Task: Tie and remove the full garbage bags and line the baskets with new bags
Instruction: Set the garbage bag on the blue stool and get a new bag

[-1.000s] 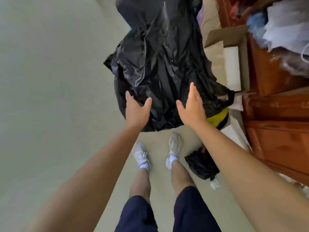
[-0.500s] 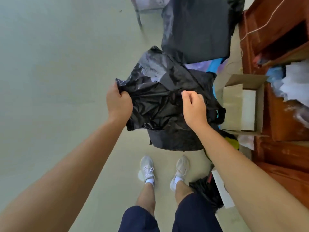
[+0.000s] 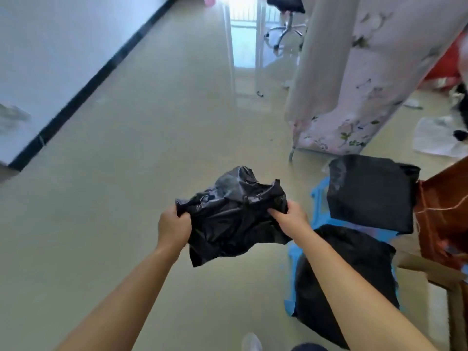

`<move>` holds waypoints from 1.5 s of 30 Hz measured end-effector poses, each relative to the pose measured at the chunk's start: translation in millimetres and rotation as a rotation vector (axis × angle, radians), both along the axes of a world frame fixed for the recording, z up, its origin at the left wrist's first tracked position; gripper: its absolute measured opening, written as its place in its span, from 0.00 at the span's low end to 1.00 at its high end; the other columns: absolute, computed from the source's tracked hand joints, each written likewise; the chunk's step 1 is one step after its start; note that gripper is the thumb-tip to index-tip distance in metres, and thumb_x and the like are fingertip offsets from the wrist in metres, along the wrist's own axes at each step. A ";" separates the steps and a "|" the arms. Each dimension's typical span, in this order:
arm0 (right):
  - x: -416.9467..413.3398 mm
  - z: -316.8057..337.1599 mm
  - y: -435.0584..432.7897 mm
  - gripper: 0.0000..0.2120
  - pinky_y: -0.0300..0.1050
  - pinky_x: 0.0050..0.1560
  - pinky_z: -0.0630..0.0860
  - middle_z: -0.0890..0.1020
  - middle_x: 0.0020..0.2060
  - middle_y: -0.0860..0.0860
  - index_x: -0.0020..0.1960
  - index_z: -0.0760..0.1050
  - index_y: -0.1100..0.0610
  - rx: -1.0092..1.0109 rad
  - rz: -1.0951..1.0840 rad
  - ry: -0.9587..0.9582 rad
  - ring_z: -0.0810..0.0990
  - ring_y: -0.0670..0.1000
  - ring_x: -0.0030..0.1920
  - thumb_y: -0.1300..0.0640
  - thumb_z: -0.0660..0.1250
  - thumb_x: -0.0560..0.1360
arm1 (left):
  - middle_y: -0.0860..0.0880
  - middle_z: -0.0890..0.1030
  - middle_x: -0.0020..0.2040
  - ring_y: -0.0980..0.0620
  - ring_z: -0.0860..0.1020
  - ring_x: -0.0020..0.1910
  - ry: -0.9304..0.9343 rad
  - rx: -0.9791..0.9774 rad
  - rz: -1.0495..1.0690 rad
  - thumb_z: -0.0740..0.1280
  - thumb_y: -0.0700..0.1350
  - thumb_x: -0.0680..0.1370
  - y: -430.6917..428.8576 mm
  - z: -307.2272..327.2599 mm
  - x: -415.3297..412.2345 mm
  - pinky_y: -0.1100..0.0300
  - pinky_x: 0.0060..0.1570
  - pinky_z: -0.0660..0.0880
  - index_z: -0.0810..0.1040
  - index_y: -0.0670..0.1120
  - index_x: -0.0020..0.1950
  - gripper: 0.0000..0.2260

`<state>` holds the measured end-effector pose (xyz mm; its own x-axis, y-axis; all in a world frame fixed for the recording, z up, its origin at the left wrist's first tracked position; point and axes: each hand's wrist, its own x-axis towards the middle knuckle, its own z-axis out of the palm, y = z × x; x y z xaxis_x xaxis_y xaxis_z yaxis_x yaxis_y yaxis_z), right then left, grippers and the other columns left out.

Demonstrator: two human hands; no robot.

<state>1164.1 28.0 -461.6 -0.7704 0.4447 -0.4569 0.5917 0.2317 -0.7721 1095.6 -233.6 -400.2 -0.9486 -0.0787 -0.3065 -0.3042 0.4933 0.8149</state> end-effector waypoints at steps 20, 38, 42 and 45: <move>-351.2 194.4 -53.1 0.16 0.44 0.40 0.74 0.73 0.37 0.47 0.38 0.72 0.52 1.076 0.765 0.922 0.71 0.51 0.38 0.65 0.78 0.64 | 0.43 0.56 0.74 0.42 0.58 0.72 0.539 -0.616 -0.567 0.66 0.43 0.77 -40.1 164.6 -369.0 0.49 0.67 0.66 0.45 0.53 0.79 0.38; -785.8 194.0 -125.5 0.31 0.51 0.63 0.66 0.71 0.57 0.51 0.63 0.70 0.47 0.998 0.844 0.255 0.70 0.57 0.62 0.39 0.70 0.63 | 0.51 0.76 0.35 0.46 0.74 0.36 0.586 -0.844 -0.587 0.64 0.50 0.77 -141.2 170.4 -760.9 0.51 0.48 0.71 0.66 0.50 0.38 0.10; -909.5 201.1 -146.5 0.54 0.56 0.76 0.45 0.54 0.74 0.49 0.73 0.54 0.33 0.653 0.833 0.236 0.49 0.55 0.75 0.23 0.69 0.51 | 0.51 0.74 0.32 0.46 0.74 0.34 0.539 -0.749 -0.567 0.64 0.49 0.77 -160.4 177.0 -886.5 0.53 0.34 0.69 0.65 0.49 0.36 0.12; -986.0 213.9 -156.4 0.47 0.53 0.76 0.42 0.48 0.77 0.45 0.73 0.49 0.30 0.544 0.726 0.418 0.42 0.52 0.78 0.25 0.65 0.58 | 0.52 0.74 0.31 0.47 0.74 0.33 0.572 -0.734 -0.569 0.64 0.49 0.76 -151.5 190.8 -979.6 0.54 0.33 0.68 0.66 0.49 0.37 0.11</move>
<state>178.1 -128.4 -247.6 -0.9909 -0.1292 0.0386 -0.1282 0.8134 -0.5674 116.0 -385.0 -209.4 -0.8911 0.4335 0.1340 0.4531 0.8657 0.2126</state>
